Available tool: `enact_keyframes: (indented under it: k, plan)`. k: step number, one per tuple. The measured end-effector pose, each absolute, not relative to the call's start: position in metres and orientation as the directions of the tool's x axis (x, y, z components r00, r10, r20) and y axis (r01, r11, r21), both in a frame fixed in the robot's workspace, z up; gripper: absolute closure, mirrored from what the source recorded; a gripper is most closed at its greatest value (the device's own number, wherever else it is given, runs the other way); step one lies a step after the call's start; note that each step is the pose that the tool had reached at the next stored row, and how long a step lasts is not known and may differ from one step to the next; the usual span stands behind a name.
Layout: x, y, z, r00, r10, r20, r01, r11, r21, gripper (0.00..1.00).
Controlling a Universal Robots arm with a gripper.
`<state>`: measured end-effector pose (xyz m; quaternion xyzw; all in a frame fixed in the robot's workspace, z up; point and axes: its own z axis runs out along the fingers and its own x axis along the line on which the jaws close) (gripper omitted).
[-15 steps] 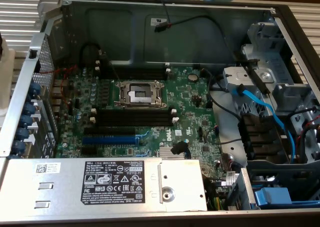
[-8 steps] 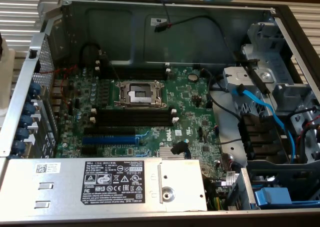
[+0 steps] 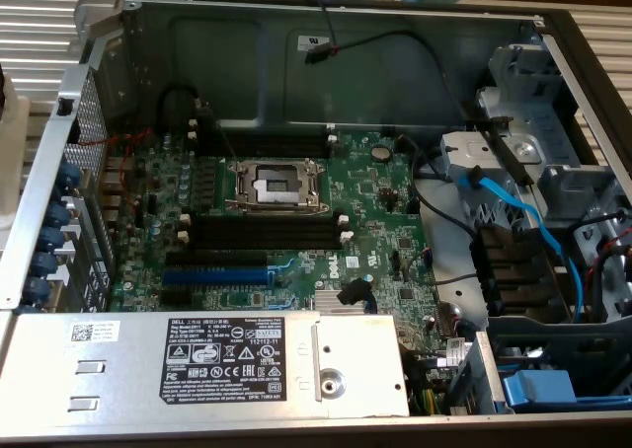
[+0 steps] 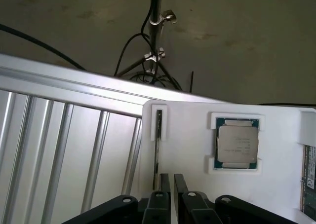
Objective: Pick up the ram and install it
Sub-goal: 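Pick up the ram and move it above insertion slot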
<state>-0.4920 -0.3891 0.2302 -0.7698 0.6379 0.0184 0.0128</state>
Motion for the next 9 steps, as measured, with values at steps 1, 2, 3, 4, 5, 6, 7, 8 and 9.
enact_keyframes:
  k: [1, 2, 3, 4, 5, 6, 7, 8, 9]
  plan:
    - [-0.4920, -0.3891, 0.2302, 0.186, -0.982, -0.045, -0.983, -0.186, 0.004, 0.76]
    - [-0.4920, -0.3891, 0.2302, 0.186, -0.982, -0.045, -0.983, -0.186, 0.004, 0.76]
    - [-0.4920, -0.3891, 0.2302, 0.186, -0.982, -0.045, -0.983, -0.186, 0.004, 0.69]
    - [-0.4920, -0.3891, 0.2302, 0.186, -0.982, -0.045, -0.983, -0.186, 0.004, 0.69]
    - [-0.4926, -0.3891, 0.2288, 0.186, -0.982, -0.045, -0.983, -0.186, 0.003, 0.69]
    - [-0.4926, -0.3892, 0.2276, 0.186, -0.982, -0.043, -0.983, -0.186, 0.004, 0.69]
    - [-0.4927, -0.3891, 0.2267, 0.186, -0.982, -0.040, -0.983, -0.186, 0.005, 0.69]
    - [-0.4927, -0.3891, 0.2254, 0.186, -0.982, -0.037, -0.983, -0.186, 0.005, 0.69]
    - [-0.4927, -0.3892, 0.2244, 0.186, -0.982, -0.035, -0.983, -0.186, 0.006, 0.69]
